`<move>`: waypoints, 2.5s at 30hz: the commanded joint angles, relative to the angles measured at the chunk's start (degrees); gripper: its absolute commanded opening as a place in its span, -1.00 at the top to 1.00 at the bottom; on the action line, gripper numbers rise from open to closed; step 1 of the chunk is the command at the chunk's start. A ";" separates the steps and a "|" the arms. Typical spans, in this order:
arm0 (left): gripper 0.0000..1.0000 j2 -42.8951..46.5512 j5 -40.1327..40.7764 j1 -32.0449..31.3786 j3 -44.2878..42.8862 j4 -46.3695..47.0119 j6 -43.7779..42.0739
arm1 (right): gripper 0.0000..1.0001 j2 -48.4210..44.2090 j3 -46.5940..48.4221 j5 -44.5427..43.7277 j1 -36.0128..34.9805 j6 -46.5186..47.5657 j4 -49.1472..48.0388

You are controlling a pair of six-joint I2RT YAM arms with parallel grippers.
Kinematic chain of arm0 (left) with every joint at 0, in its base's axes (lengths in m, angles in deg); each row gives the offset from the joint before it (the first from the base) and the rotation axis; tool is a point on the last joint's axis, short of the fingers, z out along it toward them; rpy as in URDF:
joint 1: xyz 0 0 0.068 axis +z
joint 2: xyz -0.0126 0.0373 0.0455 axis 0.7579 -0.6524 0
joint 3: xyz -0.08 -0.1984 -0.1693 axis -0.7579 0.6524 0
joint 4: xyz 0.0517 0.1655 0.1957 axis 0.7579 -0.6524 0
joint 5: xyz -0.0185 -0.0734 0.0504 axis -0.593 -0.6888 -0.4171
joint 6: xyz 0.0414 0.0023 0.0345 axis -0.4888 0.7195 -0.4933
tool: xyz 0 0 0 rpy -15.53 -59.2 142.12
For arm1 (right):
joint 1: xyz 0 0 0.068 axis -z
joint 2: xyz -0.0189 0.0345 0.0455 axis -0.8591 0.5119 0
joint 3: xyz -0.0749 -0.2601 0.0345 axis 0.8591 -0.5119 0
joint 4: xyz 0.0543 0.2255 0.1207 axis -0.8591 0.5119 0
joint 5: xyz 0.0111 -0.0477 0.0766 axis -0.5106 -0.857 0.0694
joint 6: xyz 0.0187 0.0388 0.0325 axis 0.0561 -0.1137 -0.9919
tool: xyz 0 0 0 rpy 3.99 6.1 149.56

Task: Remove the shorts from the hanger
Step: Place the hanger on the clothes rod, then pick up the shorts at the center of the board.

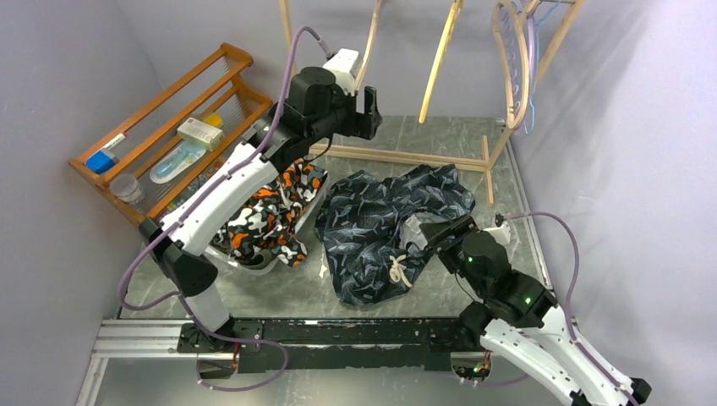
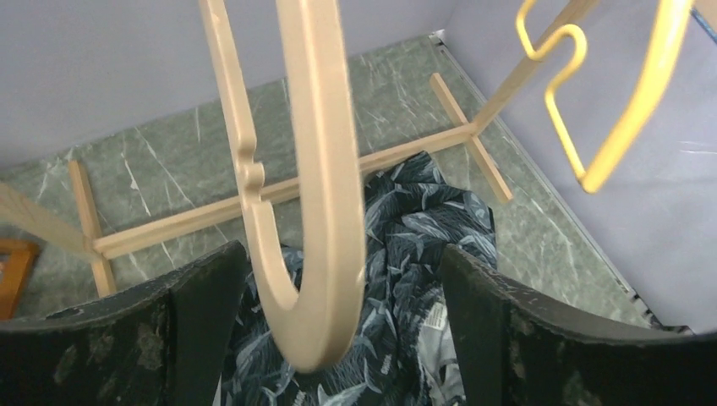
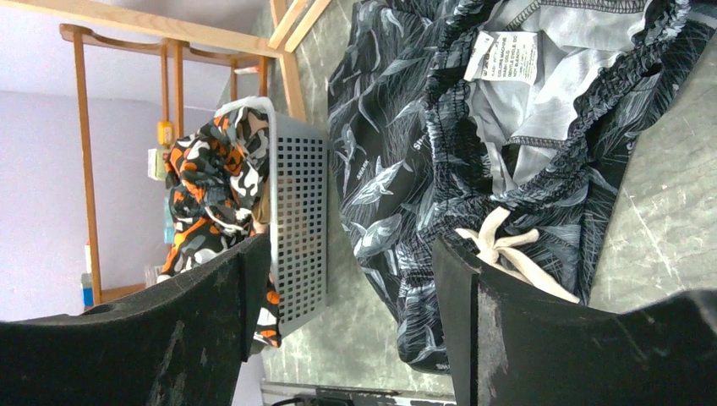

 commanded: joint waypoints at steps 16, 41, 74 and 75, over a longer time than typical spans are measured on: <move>-0.99 20.36 1.15 0.48 17.78 1.62 3.66 | -0.58 7.97 4.18 -2.00 0.13 11.13 1.96; -0.99 14.66 -11.65 -15.99 55.34 27.86 7.17 | -1.00 18.58 8.00 -14.72 0.15 -20.82 32.90; -0.01 -29.16 5.04 -20.34 37.47 20.94 4.40 | -1.00 1.75 4.61 -18.80 0.15 -30.29 37.26; 0.31 -27.84 6.77 -20.33 39.50 21.46 6.14 | -1.00 1.57 4.36 -18.73 0.15 -30.50 37.23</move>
